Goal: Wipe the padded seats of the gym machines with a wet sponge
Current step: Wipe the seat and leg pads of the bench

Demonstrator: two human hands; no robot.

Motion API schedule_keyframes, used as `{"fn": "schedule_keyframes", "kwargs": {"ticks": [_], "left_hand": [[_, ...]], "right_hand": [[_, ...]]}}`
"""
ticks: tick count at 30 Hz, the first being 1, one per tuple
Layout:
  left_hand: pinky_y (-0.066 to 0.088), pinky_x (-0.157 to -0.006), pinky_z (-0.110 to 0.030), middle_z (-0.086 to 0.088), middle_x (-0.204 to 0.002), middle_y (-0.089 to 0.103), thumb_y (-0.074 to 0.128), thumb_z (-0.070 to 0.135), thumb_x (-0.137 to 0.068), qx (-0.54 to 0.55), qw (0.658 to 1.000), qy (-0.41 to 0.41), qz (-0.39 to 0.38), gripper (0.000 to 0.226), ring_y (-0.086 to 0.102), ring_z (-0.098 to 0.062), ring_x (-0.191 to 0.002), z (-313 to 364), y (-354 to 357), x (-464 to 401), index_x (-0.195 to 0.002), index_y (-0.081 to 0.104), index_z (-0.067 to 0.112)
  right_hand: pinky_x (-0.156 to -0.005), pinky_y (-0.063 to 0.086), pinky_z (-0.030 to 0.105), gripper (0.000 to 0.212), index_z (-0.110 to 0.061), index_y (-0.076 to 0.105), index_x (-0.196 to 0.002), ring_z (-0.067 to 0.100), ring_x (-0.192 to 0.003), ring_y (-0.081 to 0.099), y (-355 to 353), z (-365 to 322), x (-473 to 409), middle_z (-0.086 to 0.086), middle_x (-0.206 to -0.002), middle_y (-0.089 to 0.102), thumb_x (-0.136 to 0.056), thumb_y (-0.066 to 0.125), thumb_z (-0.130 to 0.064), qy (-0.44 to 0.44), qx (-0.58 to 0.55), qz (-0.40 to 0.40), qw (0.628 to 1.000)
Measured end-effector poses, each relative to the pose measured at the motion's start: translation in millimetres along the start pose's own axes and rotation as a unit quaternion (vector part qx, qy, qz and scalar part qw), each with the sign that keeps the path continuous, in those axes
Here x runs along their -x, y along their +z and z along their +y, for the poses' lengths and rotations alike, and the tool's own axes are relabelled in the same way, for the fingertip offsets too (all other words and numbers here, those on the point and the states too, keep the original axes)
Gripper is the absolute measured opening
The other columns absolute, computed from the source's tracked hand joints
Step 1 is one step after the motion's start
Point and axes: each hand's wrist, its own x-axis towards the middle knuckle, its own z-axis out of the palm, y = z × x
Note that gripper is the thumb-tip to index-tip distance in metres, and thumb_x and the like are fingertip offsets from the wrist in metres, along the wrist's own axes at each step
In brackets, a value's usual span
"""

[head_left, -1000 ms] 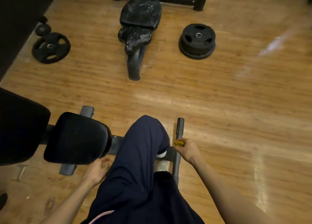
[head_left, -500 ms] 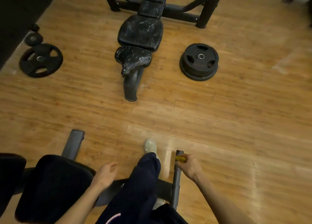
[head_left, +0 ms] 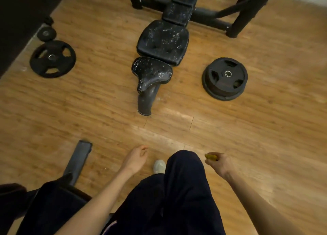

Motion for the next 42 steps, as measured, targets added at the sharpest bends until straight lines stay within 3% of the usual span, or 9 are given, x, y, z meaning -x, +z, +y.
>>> {"fn": "schedule_keyframes", "kwargs": {"ticks": [5, 8, 12, 18, 21, 28, 32, 36, 42], "left_hand": [[0.044, -0.105, -0.034, 0.003, -0.141, 0.052, 0.045, 0.028, -0.102, 0.038, 0.999, -0.017, 0.027, 0.035, 0.051, -0.017, -0.126, 24.8, -12.9, -19.4, -0.136, 0.053, 0.023], [0.042, -0.104, -0.031, 0.004, -0.141, 0.052, 0.045, 0.028, -0.102, 0.055, 0.997, -0.030, 0.040, 0.034, 0.050, -0.016, -0.126, 40.4, -15.3, -35.1, -0.135, 0.054, 0.024], [0.039, -0.105, -0.029, 0.003, -0.142, 0.050, 0.047, 0.026, -0.102, 0.109, 0.988, -0.066, 0.085, 0.034, 0.048, -0.017, -0.128, 67.9, -20.7, -70.3, -0.135, 0.053, 0.024], [0.035, -0.102, -0.025, -0.004, -0.140, 0.053, 0.046, 0.019, -0.102, 0.243, 0.939, -0.147, 0.194, 0.034, 0.049, -0.020, -0.128, 118.1, -32.4, -117.3, -0.134, 0.055, 0.016], [0.032, -0.096, -0.018, -0.001, -0.141, 0.053, 0.047, 0.020, -0.102, 0.282, 0.918, -0.169, 0.223, 0.034, 0.049, -0.016, -0.126, 137.2, -33.2, -132.6, -0.134, 0.055, 0.016], [0.034, -0.067, -0.010, -0.002, -0.133, 0.058, 0.048, 0.022, -0.102, 0.335, 0.884, -0.186, 0.269, 0.033, 0.050, 0.003, -0.075, 144.8, -40.9, -155.2, -0.133, 0.058, 0.019], [0.031, -0.092, -0.014, 0.000, -0.142, 0.052, 0.047, 0.021, -0.101, 0.336, 0.885, -0.186, 0.262, 0.033, 0.052, -0.013, -0.121, 131.0, -49.8, -174.0, -0.132, 0.058, 0.021], [0.028, -0.092, -0.010, 0.001, -0.140, 0.053, 0.047, 0.019, -0.101, 0.351, 0.877, -0.191, 0.267, 0.033, 0.050, -0.014, -0.125, 117.8, -53.7, -202.9, -0.132, 0.057, 0.019], [0.033, -0.096, -0.015, 0.001, -0.137, 0.056, 0.050, 0.017, -0.099, 0.381, 0.857, -0.203, 0.282, 0.031, 0.054, -0.019, -0.123, 108.1, -44.5, -262.7, -0.129, 0.059, 0.019]], "right_hand": [[-0.077, 0.046, 0.026, 0.030, -0.004, 0.065, -0.117, 0.019, -0.088, 0.060, -25.8, -48.3, -39.9, 0.008, -0.106, 0.069, -0.088, 0.068, -0.010, -0.023, 0.014, -0.029, 0.999], [-0.067, 0.045, 0.014, 0.025, 0.000, 0.064, -0.114, 0.015, -0.081, 0.059, -35.6, -85.3, -69.1, 0.009, -0.104, 0.066, -0.089, 0.065, -0.005, -0.065, 0.030, -0.043, 0.997], [-0.067, 0.037, 0.010, 0.024, -0.009, 0.067, -0.116, 0.014, -0.094, 0.055, -50.4, -133.1, -116.4, 0.002, -0.106, 0.064, -0.092, 0.064, -0.013, -0.142, 0.090, -0.100, 0.981], [-0.083, 0.046, 0.023, 0.029, -0.017, 0.066, -0.121, 0.017, -0.104, 0.061, -78.8, -200.2, -190.9, 0.002, -0.117, 0.067, -0.094, 0.060, -0.028, -0.237, 0.189, -0.173, 0.937], [-0.068, 0.041, 0.016, 0.028, -0.018, 0.065, -0.121, 0.016, -0.093, 0.060, -87.0, -236.0, -214.0, 0.001, -0.113, 0.067, -0.097, 0.055, -0.028, -0.265, 0.220, -0.207, 0.916], [-0.063, 0.038, -0.001, 0.025, -0.018, 0.066, -0.119, 0.007, -0.088, 0.054, -78.4, -299.5, -241.5, -0.004, -0.104, 0.064, -0.097, 0.056, -0.024, -0.306, 0.231, -0.255, 0.888], [-0.068, 0.039, -0.002, 0.026, -0.017, 0.065, -0.121, -0.002, -0.083, 0.056, -58.0, -319.9, -256.7, -0.007, -0.107, 0.065, -0.096, 0.058, -0.021, -0.321, 0.230, -0.273, 0.878], [-0.079, 0.040, -0.002, 0.027, -0.015, 0.067, -0.120, 0.004, -0.103, 0.061, -31.2, -334.0, -281.2, -0.006, -0.116, 0.068, -0.094, 0.060, -0.016, -0.339, 0.239, -0.289, 0.863], [-0.088, 0.045, 0.007, 0.025, -0.020, 0.067, -0.117, -0.002, -0.104, 0.061, 0.4, -352.3, -336.6, -0.008, -0.117, 0.068, -0.093, 0.061, -0.014, -0.356, 0.240, -0.317, 0.845]]}}
